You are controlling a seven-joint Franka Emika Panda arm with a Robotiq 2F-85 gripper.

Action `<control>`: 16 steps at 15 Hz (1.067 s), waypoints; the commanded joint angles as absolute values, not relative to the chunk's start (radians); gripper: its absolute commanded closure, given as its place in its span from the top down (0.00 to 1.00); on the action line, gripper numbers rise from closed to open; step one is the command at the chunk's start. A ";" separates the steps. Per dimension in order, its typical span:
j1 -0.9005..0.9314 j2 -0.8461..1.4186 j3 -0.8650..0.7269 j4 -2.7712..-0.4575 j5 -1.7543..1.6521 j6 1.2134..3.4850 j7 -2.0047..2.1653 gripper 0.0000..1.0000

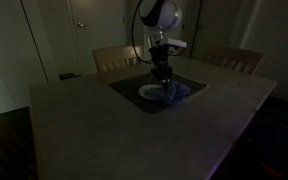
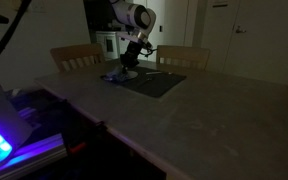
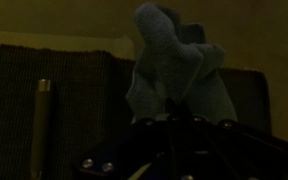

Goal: Wipe the plate with the blue towel.

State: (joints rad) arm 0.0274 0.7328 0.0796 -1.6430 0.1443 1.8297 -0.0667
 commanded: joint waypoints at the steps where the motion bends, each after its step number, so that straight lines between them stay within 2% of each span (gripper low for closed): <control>1: 0.016 0.787 0.087 -1.547 0.167 1.787 -0.076 0.01; 9: 0.018 0.861 0.104 -1.406 0.170 1.714 -0.106 0.01; 16: 0.021 0.981 0.133 -1.228 0.162 1.531 -0.186 0.01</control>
State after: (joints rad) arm 0.0290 0.9133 0.1173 -1.3324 0.1562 1.6340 -0.1463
